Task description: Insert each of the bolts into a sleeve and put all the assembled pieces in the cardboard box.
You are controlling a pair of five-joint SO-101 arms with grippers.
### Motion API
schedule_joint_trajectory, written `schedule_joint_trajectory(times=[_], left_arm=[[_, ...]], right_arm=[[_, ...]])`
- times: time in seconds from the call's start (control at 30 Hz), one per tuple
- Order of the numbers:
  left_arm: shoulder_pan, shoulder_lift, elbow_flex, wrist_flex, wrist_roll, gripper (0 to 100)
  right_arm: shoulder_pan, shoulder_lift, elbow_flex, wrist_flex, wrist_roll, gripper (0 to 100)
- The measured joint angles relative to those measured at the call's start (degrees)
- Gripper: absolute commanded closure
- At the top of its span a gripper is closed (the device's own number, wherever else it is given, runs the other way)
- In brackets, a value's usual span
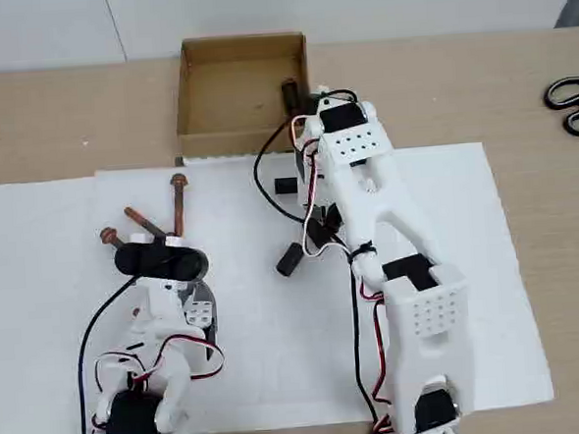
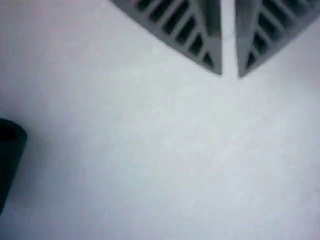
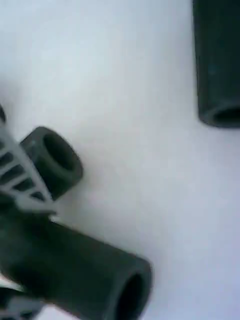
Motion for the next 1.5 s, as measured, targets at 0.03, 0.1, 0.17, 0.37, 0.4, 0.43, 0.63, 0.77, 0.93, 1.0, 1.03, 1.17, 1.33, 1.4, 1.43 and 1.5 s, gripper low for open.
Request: schedule_joint_trajectory(times=[0.03, 0.1, 0.17, 0.37, 0.4, 0.43, 0.63, 0.77, 0.93, 1.0, 1.03, 1.17, 1.33, 1.4, 1.43, 1.5], left_arm=[[0.0, 0.0, 0.0, 0.0, 0.0, 99], [0.0, 0.0, 0.0, 0.0, 0.0, 99], [0.0, 0.0, 0.0, 0.0, 0.0, 99], [0.0, 0.0, 0.0, 0.0, 0.0, 99], [0.0, 0.0, 0.0, 0.0, 0.0, 99], [0.0, 0.0, 0.0, 0.0, 0.0, 99], [0.0, 0.0, 0.0, 0.0, 0.0, 99], [0.0, 0.0, 0.0, 0.0, 0.0, 99], [0.0, 0.0, 0.0, 0.0, 0.0, 99], [0.0, 0.0, 0.0, 0.0, 0.0, 99], [0.0, 0.0, 0.0, 0.0, 0.0, 99], [0.0, 0.0, 0.0, 0.0, 0.0, 99], [0.0, 0.0, 0.0, 0.0, 0.0, 99], [0.0, 0.0, 0.0, 0.0, 0.0, 99], [0.0, 0.0, 0.0, 0.0, 0.0, 99], [0.0, 0.0, 0.0, 0.0, 0.0, 99]], right_arm=[[0.0, 0.3, 0.0, 0.0, 0.0, 89.4], [0.2, 0.4, 0.0, 0.0, 0.0, 86.3], [0.4, 0.4, 0.0, -0.4, 0.0, 82.7], [0.7, 0.4, 0.0, -1.2, 0.0, 84.2], [0.6, 0.4, 0.0, -1.7, 0.0, 84.4], [0.6, 0.4, 0.0, -2.1, 0.0, 84.2], [0.6, 2.6, 0.0, -3.2, 0.0, 84.2], [0.9, 4.3, 0.0, -3.3, 0.0, 84.3], [1.0, 5.0, -0.2, -3.3, 0.0, 93.9], [1.1, 5.0, -0.2, -3.2, 0.1, 99.8], [1.2, 5.0, -0.1, -3.2, 0.1, 98.2], [1.3, 5.0, -0.1, -3.2, 0.1, 99.5], [1.3, 4.8, -1.9, -2.3, -0.5, 99.5], [1.0, 4.1, -3.7, -1.8, -0.6, 99.5], [0.6, 3.2, -4.6, -0.8, -0.6, 99.5], [0.5, 0.2, -6.1, 1.3, -0.6, 99.5]])
